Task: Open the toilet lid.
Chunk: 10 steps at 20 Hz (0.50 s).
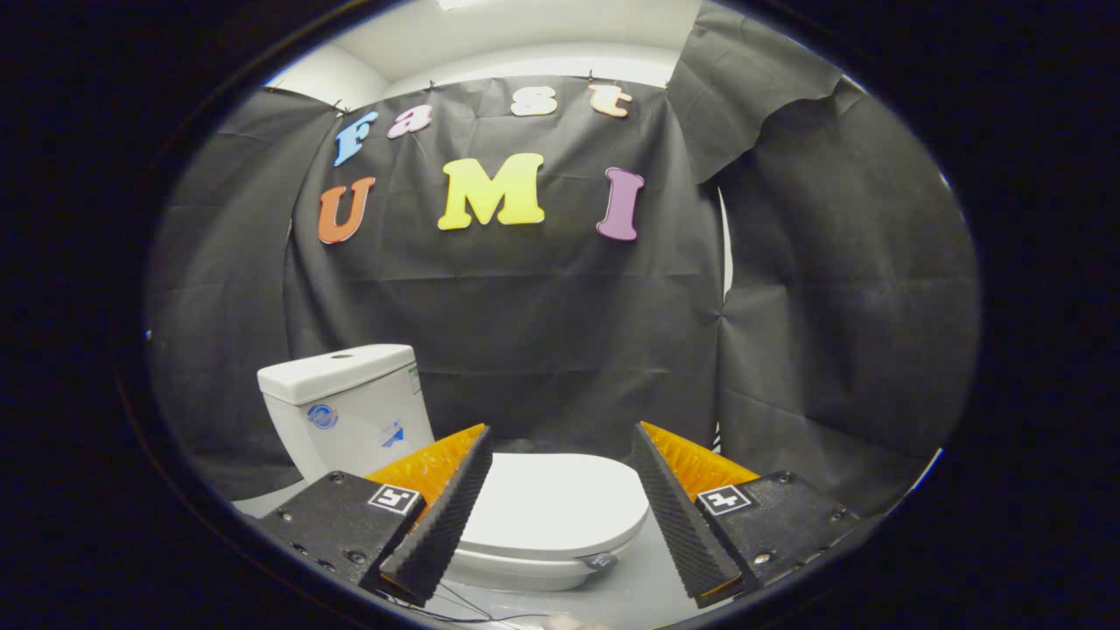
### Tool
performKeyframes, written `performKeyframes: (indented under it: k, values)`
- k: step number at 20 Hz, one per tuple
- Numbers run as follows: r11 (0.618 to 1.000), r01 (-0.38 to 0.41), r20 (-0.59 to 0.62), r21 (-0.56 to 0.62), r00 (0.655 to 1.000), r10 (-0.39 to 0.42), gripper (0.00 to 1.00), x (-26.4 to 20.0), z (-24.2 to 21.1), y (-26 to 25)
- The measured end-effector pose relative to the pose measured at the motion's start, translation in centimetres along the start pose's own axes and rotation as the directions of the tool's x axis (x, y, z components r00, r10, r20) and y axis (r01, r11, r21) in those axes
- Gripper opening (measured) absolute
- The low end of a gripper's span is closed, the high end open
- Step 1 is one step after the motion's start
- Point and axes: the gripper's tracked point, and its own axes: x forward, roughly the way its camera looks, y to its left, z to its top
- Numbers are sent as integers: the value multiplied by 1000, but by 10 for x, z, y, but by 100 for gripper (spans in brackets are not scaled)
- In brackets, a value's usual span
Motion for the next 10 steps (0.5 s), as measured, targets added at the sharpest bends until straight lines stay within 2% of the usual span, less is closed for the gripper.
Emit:
performKeyframes:
  k: [6,10]
  values:
    - [985,-9,-102,170,994,27,100,47,-54,-45]
    - [961,34,-194,275,981,21,99,63,-109,-88]
